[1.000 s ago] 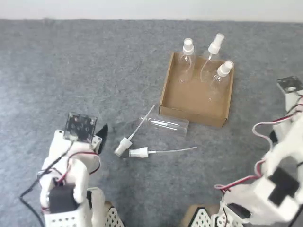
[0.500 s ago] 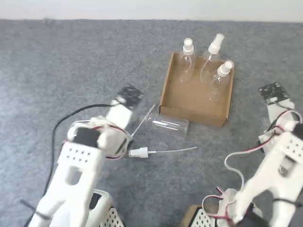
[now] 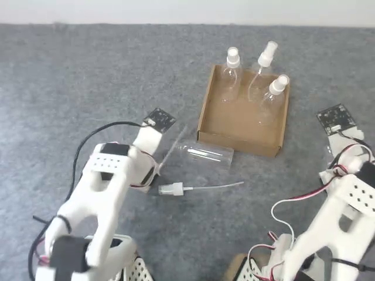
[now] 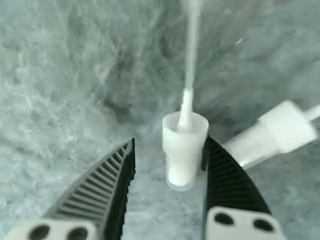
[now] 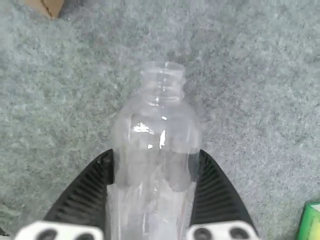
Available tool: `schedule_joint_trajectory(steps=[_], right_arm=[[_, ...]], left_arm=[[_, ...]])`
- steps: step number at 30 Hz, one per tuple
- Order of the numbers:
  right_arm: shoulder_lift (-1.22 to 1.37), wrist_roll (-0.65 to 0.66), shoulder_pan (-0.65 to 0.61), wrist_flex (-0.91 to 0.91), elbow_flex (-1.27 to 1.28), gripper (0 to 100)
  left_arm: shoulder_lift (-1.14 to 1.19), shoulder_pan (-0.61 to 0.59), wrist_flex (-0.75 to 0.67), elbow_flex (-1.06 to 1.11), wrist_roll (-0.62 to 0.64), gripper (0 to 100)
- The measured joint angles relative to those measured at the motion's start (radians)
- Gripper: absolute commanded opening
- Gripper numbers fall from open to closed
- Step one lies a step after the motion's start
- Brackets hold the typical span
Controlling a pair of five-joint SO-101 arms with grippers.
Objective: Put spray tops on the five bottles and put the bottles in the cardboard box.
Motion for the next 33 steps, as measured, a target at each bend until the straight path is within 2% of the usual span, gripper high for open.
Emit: schedule_joint_trajectory(steps=[8,14,18,20,24,33], right_arm=[[0.0,0.002,0.0,0.005,0.0,0.6],[0.0,0.002,0.0,0.006,0.0,0.6],[0.0,0.002,0.0,0.006,0.0,0.6],[0.0,0.002,0.0,0.006,0.0,0.6],[-0.002,0.002,0.0,0.006,0.0,0.6],[-0.005,0.003,0.0,0.006,0.0,0.6]], left_arm=[[0.066,-0.173,-0.014,-0.075,-0.147,20],[0.066,-0.282,0.038,-0.198,-0.216,20],[0.066,-0.331,0.061,-0.249,-0.213,20],[0.066,-0.342,0.069,-0.267,-0.152,20],[0.066,-0.316,0.118,-0.293,-0.017,20],[0.101,-0.149,0.104,-0.325,-0.072,20]])
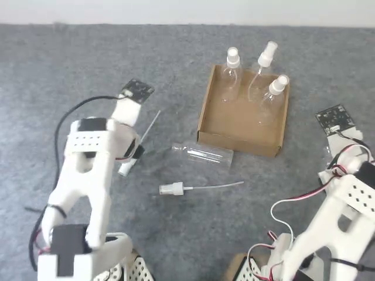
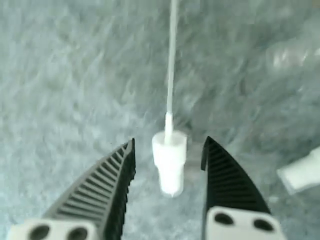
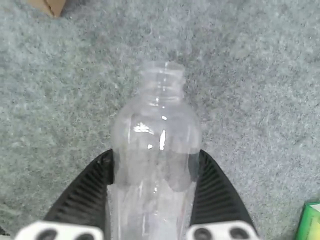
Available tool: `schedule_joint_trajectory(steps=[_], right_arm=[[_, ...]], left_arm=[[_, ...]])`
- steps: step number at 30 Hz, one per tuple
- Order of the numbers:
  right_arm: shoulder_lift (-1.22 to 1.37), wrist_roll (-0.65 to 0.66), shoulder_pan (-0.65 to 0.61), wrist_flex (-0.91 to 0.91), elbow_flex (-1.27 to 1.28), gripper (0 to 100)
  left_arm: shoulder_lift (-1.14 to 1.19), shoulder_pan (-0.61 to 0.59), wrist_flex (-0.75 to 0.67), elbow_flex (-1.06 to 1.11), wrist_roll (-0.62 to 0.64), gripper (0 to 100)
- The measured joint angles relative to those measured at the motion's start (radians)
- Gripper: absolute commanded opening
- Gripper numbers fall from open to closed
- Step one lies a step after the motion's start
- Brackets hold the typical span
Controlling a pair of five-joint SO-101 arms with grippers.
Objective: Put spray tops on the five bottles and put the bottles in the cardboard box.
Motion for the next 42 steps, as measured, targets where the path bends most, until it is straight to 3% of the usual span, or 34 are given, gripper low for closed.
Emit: schedule_joint_trajectory(steps=[9,15,23,30,36,42], right_arm=[[0.0,0.0,0.0,0.0,0.0,0.6],[0.0,0.0,0.0,0.0,0.0,0.6],[0.0,0.0,-0.003,0.0,0.0,0.6],[0.0,0.0,-0.005,0.0,0.0,0.6],[0.0,0.0,-0.005,0.0,0.0,0.6],[0.0,0.006,-0.005,0.0,0.0,0.6]], left_arm=[[0.311,0.026,-0.052,-0.199,0.044,16],[0.436,-0.109,-0.107,-0.279,0.06,15],[0.41,-0.247,-0.11,-0.238,0.063,15],[0.16,-0.319,-0.083,-0.074,0.115,15],[-0.167,-0.31,0.054,-0.037,-0.055,15],[-0.229,-0.213,0.296,-0.04,-0.459,26]])
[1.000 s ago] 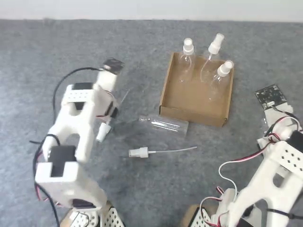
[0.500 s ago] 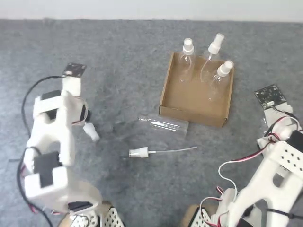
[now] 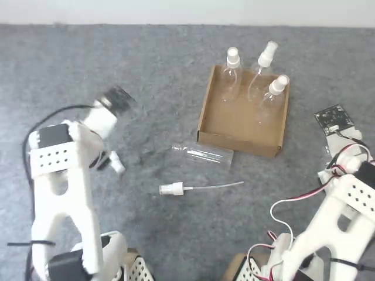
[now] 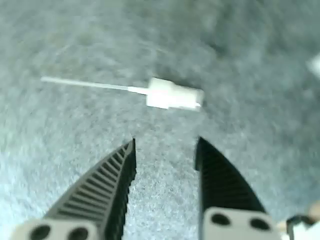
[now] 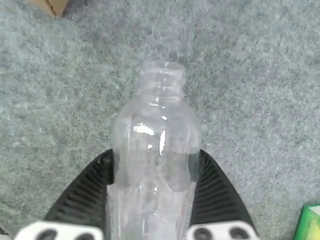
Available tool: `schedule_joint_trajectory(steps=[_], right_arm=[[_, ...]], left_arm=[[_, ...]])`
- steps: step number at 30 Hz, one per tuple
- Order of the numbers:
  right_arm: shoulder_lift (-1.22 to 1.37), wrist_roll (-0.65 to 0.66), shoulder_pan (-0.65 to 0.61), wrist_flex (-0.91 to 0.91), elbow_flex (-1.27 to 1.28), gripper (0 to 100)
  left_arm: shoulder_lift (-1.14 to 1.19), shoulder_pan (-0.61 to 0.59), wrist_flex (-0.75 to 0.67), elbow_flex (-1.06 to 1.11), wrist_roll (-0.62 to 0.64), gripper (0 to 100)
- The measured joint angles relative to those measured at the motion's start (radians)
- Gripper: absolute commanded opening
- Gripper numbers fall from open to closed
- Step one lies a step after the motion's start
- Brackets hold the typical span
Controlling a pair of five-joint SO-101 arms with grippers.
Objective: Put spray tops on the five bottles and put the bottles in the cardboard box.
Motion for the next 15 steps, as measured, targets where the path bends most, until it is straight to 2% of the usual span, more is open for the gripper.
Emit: schedule_joint_trajectory(steps=[15], right_arm=[[0.0,0.029,0.0,0.0,0.0,0.6]], left_arm=[[0.603,0.008,0.02,-0.373,-0.511,27]])
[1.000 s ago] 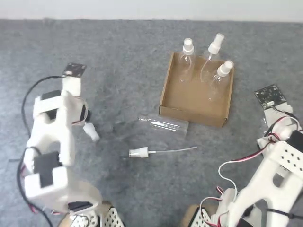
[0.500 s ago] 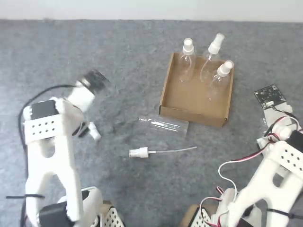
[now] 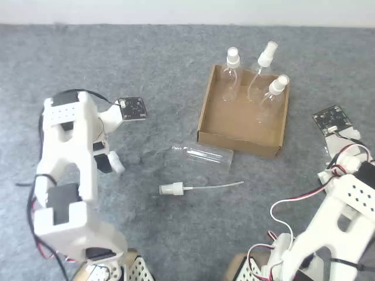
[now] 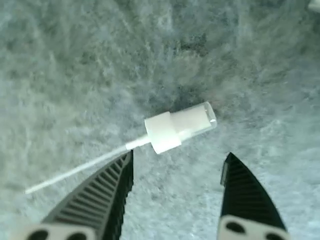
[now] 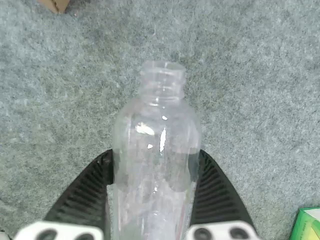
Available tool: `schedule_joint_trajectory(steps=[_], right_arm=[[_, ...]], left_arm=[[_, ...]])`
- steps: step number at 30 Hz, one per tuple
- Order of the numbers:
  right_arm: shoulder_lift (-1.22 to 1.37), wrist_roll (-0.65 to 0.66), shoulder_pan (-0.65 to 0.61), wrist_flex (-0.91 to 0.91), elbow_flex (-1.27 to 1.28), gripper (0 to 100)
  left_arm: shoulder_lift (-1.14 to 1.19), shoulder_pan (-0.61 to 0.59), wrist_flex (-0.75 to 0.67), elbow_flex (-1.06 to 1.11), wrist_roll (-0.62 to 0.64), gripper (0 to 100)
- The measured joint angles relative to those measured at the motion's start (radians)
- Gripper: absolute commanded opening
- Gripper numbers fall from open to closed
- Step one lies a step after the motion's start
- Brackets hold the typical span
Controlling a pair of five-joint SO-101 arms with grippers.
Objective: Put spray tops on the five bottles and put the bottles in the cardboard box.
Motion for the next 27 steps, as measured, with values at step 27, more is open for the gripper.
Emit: schedule_joint_trajectory(steps=[27], right_arm=[[0.0,0.0,0.0,0.0,0.0,0.6]], left_arm=[[0.172,0.107,-0.155,0.021,0.201,1]])
